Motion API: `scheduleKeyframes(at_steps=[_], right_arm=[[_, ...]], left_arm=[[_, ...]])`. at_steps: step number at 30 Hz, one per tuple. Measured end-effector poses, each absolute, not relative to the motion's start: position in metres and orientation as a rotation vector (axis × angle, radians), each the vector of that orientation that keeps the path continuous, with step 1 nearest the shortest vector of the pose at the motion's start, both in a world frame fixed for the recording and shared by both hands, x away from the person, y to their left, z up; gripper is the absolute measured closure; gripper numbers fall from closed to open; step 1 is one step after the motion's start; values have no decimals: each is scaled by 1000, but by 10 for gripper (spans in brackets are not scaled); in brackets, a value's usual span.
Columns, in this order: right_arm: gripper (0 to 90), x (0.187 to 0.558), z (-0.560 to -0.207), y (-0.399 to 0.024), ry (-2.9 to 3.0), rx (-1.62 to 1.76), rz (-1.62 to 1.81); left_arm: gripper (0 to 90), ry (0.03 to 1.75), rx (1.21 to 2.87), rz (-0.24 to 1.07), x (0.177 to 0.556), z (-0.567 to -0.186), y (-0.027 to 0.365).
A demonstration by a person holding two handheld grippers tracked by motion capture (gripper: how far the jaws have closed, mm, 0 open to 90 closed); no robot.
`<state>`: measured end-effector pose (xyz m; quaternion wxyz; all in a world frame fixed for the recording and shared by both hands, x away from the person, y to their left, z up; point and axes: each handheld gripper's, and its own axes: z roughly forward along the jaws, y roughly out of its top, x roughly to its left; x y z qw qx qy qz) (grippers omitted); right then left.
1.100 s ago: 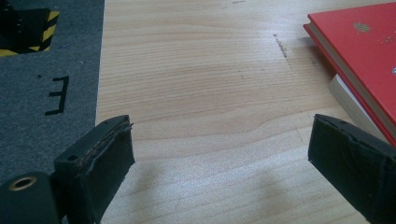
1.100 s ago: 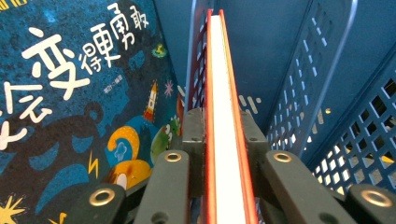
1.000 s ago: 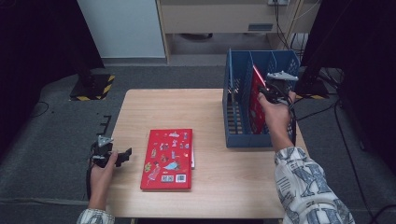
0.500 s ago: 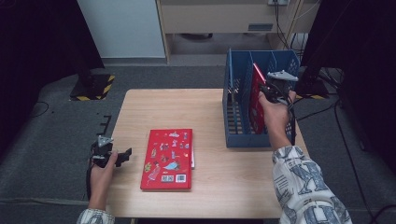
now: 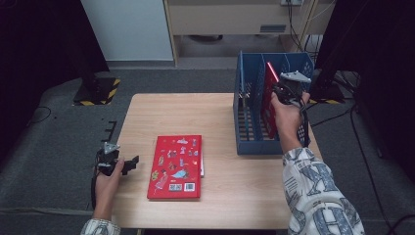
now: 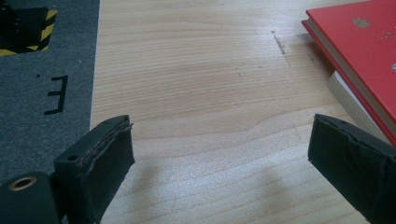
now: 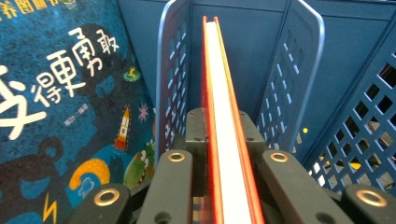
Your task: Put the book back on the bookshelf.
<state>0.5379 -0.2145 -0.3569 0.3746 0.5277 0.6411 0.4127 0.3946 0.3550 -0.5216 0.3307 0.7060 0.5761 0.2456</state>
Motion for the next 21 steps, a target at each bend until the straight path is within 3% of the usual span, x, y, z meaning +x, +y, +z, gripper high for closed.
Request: scheduleKeyframes(at_steps=[21], right_arm=[[765,546,-361,-198,1647,1347,1036]], left_arm=[[64,1502,1843,638,395,-521,355]])
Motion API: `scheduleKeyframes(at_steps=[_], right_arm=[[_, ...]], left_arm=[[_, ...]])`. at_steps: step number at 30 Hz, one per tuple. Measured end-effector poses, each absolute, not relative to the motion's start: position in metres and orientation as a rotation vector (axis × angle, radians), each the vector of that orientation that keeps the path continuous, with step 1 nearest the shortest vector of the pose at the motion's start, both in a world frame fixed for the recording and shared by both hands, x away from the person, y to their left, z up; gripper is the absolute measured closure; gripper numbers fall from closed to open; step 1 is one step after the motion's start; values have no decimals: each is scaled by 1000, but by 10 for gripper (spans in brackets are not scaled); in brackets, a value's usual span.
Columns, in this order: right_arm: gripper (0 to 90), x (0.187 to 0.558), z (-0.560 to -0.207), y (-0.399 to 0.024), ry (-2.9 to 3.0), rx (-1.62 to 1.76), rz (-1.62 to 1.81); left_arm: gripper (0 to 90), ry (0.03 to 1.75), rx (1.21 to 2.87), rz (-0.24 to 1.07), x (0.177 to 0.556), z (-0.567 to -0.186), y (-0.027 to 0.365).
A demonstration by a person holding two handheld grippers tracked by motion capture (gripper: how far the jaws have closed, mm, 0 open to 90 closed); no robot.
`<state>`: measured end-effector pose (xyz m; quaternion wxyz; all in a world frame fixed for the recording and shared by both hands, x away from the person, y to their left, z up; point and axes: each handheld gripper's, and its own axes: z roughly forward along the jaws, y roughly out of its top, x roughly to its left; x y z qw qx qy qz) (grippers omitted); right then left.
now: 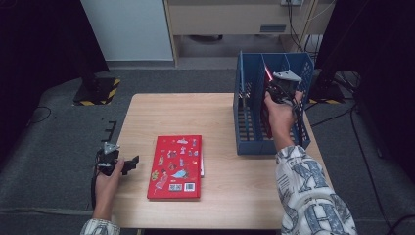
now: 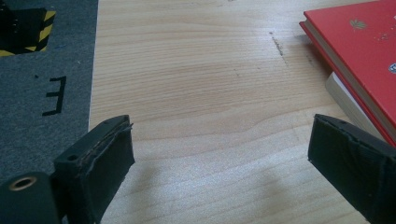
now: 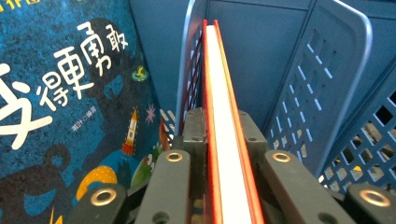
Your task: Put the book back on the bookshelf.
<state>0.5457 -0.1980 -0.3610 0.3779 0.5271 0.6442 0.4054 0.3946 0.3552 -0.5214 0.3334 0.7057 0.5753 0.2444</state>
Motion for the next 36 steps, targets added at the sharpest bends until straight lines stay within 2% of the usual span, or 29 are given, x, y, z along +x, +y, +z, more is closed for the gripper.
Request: scheduleKeyframes(at_steps=[6,12,25,31,36], right_arm=[[668,542,-359,-201,1666,1332,1081],[635,533,-358,-204,1676,1326,1104],[630,510,-361,-209,1695,1300,1130],[694,503,-362,-212,1705,1286,1130],[703,501,-361,-208,1715,1267,1134]], left_arm=[[64,1501,1846,640,394,-521,356],[64,1503,1842,642,395,-521,355],[65,1502,1842,648,395,-521,355],[65,1503,1846,651,395,-521,355],[65,1504,1844,651,395,-520,355]])
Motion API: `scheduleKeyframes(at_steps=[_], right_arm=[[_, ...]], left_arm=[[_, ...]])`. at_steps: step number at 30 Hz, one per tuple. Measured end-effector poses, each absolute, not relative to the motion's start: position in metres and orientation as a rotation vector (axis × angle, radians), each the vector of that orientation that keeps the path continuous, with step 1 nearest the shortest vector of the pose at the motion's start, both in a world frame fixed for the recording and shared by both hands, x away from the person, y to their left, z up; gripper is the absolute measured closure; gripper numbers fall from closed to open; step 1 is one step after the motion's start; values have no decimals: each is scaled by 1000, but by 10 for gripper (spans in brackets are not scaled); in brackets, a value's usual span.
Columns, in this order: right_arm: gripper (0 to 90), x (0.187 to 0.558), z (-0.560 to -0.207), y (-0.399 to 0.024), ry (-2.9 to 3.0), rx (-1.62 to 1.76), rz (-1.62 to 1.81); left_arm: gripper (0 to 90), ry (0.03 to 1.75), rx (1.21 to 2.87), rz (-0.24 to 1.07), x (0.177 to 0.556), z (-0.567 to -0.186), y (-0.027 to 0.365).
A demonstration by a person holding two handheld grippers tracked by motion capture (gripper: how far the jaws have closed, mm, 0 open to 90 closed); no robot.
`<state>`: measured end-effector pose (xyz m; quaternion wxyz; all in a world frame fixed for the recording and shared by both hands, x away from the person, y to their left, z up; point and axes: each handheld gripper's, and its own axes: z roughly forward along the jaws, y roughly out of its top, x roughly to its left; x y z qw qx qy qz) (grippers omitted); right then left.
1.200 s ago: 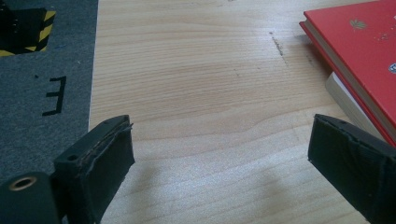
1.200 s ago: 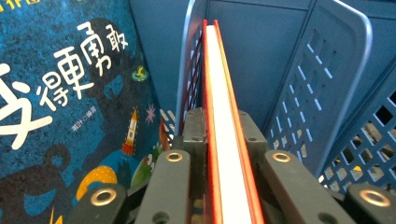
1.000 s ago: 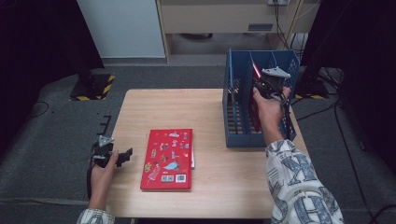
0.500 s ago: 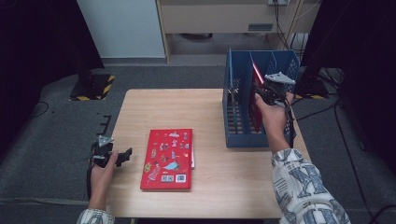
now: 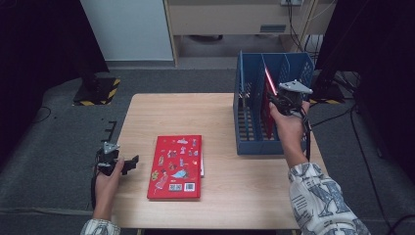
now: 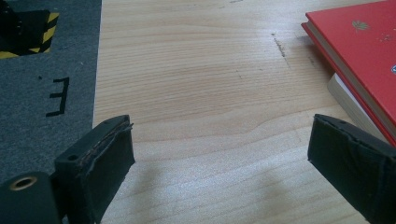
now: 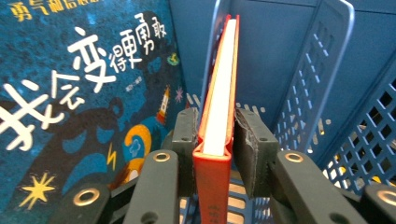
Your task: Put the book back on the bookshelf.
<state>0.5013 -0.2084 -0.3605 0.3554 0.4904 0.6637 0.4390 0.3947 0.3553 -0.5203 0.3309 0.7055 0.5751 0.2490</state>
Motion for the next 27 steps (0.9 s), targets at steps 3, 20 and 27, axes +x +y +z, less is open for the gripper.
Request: scheduleKeyframes(at_steps=[3,20,27], right_arm=[[694,502,-361,-206,1719,1265,1134],[389,487,-361,-204,1729,1227,1207],[297,472,-365,-211,1718,1220,1226]], left_arm=[[65,1503,1844,651,395,-520,356],[65,1498,1851,645,395,-520,354],[65,1496,1859,639,395,-521,353]])
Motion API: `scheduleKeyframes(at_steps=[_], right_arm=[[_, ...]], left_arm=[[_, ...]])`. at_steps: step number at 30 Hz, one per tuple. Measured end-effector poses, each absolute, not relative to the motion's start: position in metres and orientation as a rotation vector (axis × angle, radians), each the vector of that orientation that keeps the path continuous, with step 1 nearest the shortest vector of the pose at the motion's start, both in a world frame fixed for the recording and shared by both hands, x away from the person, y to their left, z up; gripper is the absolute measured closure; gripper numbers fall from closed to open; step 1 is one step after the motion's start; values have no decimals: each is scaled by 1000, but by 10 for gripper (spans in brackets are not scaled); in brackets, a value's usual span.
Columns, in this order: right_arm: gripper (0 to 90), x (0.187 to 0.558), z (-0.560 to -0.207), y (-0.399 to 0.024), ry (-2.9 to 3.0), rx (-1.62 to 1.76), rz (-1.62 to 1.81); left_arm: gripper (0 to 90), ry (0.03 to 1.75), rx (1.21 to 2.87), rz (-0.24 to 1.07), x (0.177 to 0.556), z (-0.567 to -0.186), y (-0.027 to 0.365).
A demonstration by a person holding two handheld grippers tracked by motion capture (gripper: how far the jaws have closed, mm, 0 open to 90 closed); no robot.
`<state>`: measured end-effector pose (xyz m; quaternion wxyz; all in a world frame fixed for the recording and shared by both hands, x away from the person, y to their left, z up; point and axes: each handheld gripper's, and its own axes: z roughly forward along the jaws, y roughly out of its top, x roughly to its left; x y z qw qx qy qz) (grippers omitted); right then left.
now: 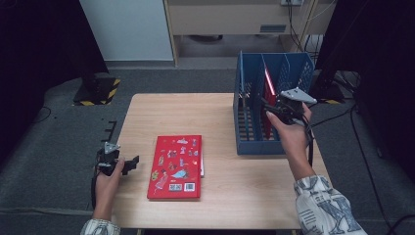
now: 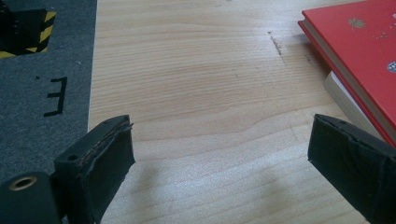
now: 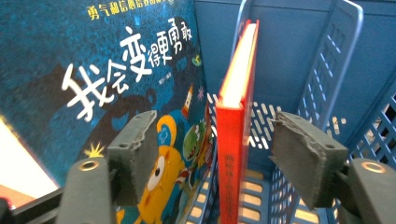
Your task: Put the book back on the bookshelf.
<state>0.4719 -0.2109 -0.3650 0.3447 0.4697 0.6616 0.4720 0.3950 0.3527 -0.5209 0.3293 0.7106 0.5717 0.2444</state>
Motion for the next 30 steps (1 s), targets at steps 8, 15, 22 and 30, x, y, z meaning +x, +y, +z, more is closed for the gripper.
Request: scheduleKeyframes(at_steps=[8,15,22,30], right_arm=[[203,451,-375,-216,1729,1264,1267],[161,430,-388,-212,1783,1254,1275],[142,407,-407,-205,1809,1216,1293],[139,393,-424,-191,1901,1160,1278]], left_arm=[[57,1494,1872,626,395,-522,351],[49,1478,1856,607,393,-521,347],[41,1471,1874,567,393,-521,340],[42,1427,1866,590,388,-517,335]])
